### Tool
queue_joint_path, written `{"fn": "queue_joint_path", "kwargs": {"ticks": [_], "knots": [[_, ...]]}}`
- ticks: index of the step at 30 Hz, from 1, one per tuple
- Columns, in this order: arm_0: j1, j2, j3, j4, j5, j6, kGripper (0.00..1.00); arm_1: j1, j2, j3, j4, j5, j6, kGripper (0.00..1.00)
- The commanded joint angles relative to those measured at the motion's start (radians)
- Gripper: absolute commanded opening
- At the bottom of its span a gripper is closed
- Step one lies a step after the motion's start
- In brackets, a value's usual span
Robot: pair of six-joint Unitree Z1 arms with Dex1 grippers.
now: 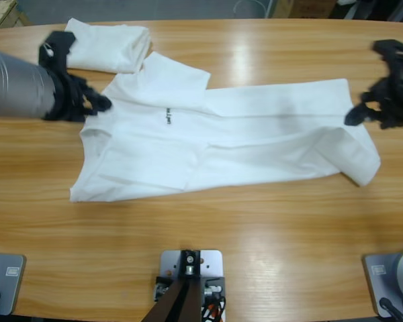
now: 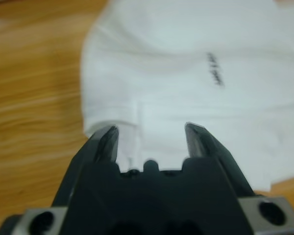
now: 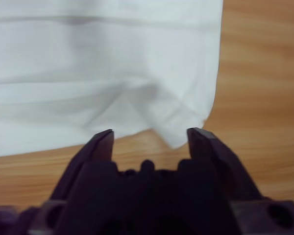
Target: Fold clothes
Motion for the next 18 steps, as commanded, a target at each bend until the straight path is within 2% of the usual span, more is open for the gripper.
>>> {"fn": "queue_joint_path", "kwargs": {"ticks": [1,5,7,12,15,18], "knots": [[-0.211,0.132,0.081,0.050,0.000,0.081,0.605,-0.015,-0.214,0.322,-0.233,0.055,0.336,0.931],[-0.224,0.213,0.080,0.050,-0.029,0.094,0.609,-0.041,-0.214,0.414,-0.280,0.073,0.536,0.931],[-0.225,0.236,0.082,0.051,-0.029,0.094,0.609,-0.068,-0.222,0.469,-0.317,0.071,0.583,0.931],[-0.225,0.286,0.081,0.057,-0.029,0.092,0.605,-0.196,-0.234,0.518,-0.388,0.039,0.576,0.887],[-0.225,0.336,0.078,0.068,-0.028,0.095,0.609,-0.311,-0.259,0.577,-0.491,0.081,0.528,0.742],[-0.225,0.341,0.064,0.069,-0.021,0.077,0.607,-0.341,-0.275,0.581,-0.503,0.103,0.507,0.729]]}}
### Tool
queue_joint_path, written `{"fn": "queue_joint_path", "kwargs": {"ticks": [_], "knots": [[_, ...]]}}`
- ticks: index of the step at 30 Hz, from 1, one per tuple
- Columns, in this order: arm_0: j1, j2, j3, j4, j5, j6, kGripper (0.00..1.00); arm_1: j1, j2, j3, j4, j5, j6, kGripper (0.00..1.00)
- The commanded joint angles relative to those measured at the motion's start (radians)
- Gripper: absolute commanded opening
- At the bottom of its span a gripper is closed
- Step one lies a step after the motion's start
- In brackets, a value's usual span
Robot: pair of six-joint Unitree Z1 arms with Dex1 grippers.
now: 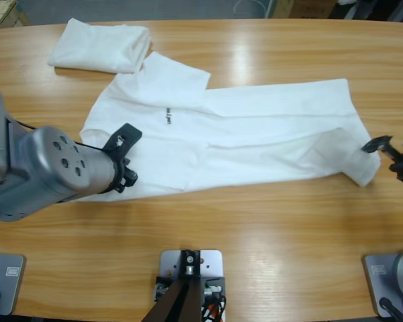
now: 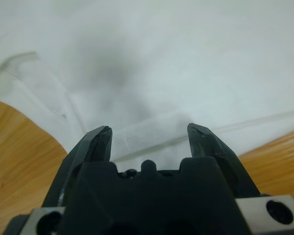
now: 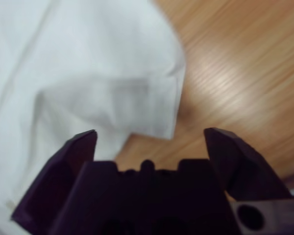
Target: Fold clothes
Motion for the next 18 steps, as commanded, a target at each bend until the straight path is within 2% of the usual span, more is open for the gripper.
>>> {"fn": "queue_joint_path", "kwargs": {"ticks": [1,3,4,5,8,14,16,18], "knots": [[-0.009,0.088,-0.002,0.019,-0.002,-0.014,0.604,-0.138,-0.060,0.082,-0.106,0.057,-0.060,0.729],[-0.006,0.066,-0.023,0.013,-0.004,-0.019,0.561,-0.139,-0.060,0.083,-0.108,0.066,-0.066,0.727],[-0.005,0.068,-0.030,0.008,-0.018,-0.018,0.469,-0.139,-0.060,0.083,-0.108,0.069,-0.066,0.724],[-0.004,0.075,-0.034,0.001,-0.048,-0.018,0.435,-0.142,-0.058,0.083,-0.108,0.076,-0.066,0.724],[-0.004,0.090,-0.028,-0.001,-0.104,-0.021,0.434,-0.171,-0.042,0.082,-0.109,0.124,-0.075,0.727],[-0.003,0.076,-0.002,-0.001,-0.107,-0.021,0.435,-0.187,0.030,0.080,-0.121,0.173,-0.083,0.723],[-0.002,0.077,-0.003,-0.005,-0.123,-0.021,0.414,-0.187,0.049,0.079,-0.128,0.182,-0.083,0.674],[-0.001,0.076,-0.001,-0.006,-0.126,-0.019,0.027,-0.190,0.048,0.076,-0.127,0.182,-0.083,0.639]]}}
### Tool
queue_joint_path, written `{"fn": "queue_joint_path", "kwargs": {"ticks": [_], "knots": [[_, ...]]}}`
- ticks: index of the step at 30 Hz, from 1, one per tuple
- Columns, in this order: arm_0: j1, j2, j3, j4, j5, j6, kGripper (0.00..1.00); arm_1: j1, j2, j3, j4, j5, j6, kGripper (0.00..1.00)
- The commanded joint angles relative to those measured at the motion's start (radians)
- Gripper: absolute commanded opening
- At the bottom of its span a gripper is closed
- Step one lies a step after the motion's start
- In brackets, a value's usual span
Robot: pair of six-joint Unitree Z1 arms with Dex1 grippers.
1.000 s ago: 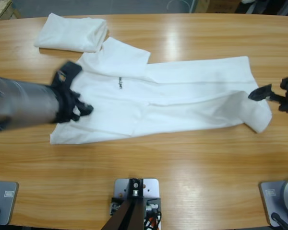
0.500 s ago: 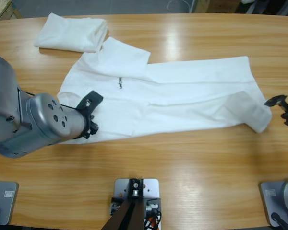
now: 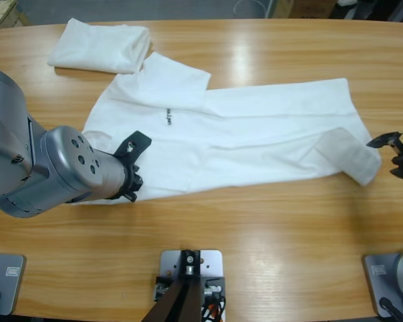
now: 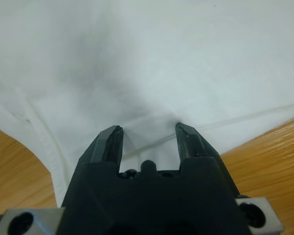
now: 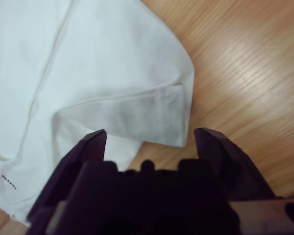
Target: Fold clothes
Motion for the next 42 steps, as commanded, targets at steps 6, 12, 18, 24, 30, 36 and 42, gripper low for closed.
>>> {"fn": "queue_joint_path", "kwargs": {"ticks": [6,12,18,24,30,36,42], "knots": [[0.022,-0.129,0.030,0.006,0.043,0.013,0.000,-0.017,0.053,0.031,-0.026,0.029,-0.015,0.642],[0.081,-0.160,0.030,0.033,-0.064,0.004,0.000,-0.017,0.053,0.029,-0.030,0.031,-0.023,0.637],[0.081,-0.041,0.056,-0.085,-0.160,-0.002,0.000,-0.017,0.049,0.029,-0.032,0.029,-0.027,0.642],[0.087,0.014,0.075,-0.073,-0.165,-0.013,0.000,-0.055,0.118,0.027,-0.038,0.048,-0.029,0.646],[0.087,0.038,0.094,-0.077,-0.165,-0.019,0.000,-0.092,0.159,0.026,-0.045,0.060,-0.033,0.655],[0.087,0.031,0.090,-0.075,-0.165,-0.021,0.000,-0.124,0.172,0.037,-0.074,0.077,-0.056,0.566],[0.087,0.029,0.094,-0.075,-0.164,-0.019,0.000,-0.125,0.169,0.060,-0.126,0.109,-0.122,0.089]]}}
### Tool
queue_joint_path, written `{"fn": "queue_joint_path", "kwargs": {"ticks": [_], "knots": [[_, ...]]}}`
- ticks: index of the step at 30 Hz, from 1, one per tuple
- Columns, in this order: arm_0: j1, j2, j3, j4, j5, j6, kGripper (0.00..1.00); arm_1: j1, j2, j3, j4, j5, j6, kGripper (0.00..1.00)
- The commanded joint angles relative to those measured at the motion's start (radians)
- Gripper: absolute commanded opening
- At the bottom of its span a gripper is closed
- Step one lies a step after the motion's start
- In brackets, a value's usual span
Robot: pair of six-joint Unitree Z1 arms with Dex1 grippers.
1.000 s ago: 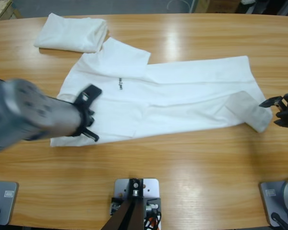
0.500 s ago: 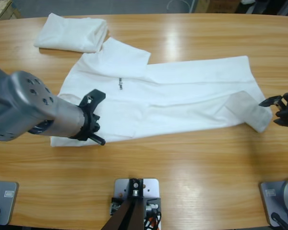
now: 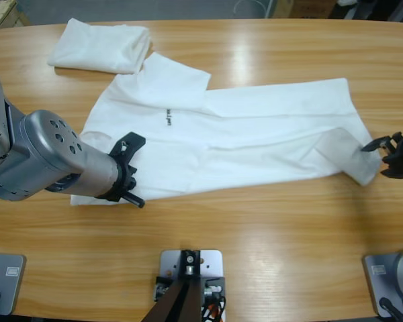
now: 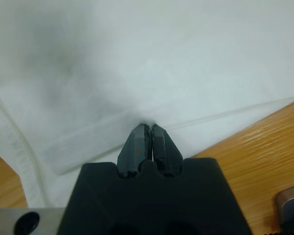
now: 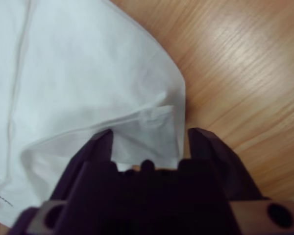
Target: Fold clothes
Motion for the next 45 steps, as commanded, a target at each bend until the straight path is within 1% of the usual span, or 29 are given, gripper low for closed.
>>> {"fn": "queue_joint_path", "kwargs": {"ticks": [1,4,6,11,14,16,17,21,26,28,31,34,37,41,42,43,44,45], "knots": [[0.010,0.064,0.037,-0.007,-0.010,-0.008,0.000,-0.014,0.032,0.044,-0.059,0.053,-0.066,0.092],[0.010,0.064,0.039,-0.007,-0.009,-0.008,0.000,-0.014,0.033,0.047,-0.064,0.053,-0.070,0.082],[0.010,0.064,0.039,-0.007,-0.009,-0.006,0.000,-0.014,0.030,0.047,-0.067,0.053,-0.089,0.000],[0.010,0.066,0.040,-0.007,-0.009,0.002,0.000,-0.014,0.002,0.038,-0.059,0.025,-0.158,0.000],[0.010,0.066,0.046,-0.007,-0.007,0.003,0.000,-0.014,0.011,-0.004,0.028,-0.019,-0.217,0.000],[0.010,0.066,0.050,-0.007,-0.007,0.003,0.000,-0.014,0.028,-0.086,0.119,-0.043,-0.253,0.000],[0.010,0.065,0.053,-0.007,-0.007,0.003,0.000,-0.014,0.043,-0.154,0.191,-0.070,-0.280,0.000],[0.010,0.065,0.058,-0.007,-0.007,0.003,0.000,-0.014,0.095,-0.327,0.327,-0.147,-0.391,0.000],[0.010,0.064,0.063,-0.007,-0.007,0.006,0.000,-0.016,0.209,-0.430,0.408,-0.204,-0.502,0.000],[0.009,0.062,0.068,-0.007,-0.007,0.013,0.000,-0.032,0.226,-0.452,0.427,-0.235,-0.546,0.000],[0.010,0.061,0.077,-0.007,-0.007,0.017,0.000,-0.066,0.264,-0.515,0.511,-0.270,-0.611,0.000],[0.010,0.064,0.078,-0.008,-0.007,0.019,0.000,-0.072,0.273,-0.549,0.558,-0.267,-0.657,0.000],[0.010,0.065,0.076,-0.009,-0.007,0.020,0.000,-0.072,0.344,-0.599,0.601,-0.225,-0.699,0.000],[0.010,0.055,0.083,-0.007,-0.007,0.020,0.000,-0.072,0.392,-0.607,0.618,-0.185,-0.695,0.000],[0.010,0.055,0.085,-0.007,-0.007,0.020,0.000,-0.072,0.397,-0.605,0.616,-0.184,-0.688,0.254],[0.010,0.054,0.088,-0.007,-0.007,0.020,0.000,-0.072,0.401,-0.603,0.617,-0.188,-0.675,0.769],[0.010,0.053,0.091,-0.007,-0.007,0.020,0.000,-0.072,0.401,-0.602,0.621,-0.204,-0.657,0.984],[0.010,0.053,0.091,-0.007,-0.007,0.020,0.000,-0.072,0.394,-0.604,0.627,-0.220,-0.646,1.000]]}}
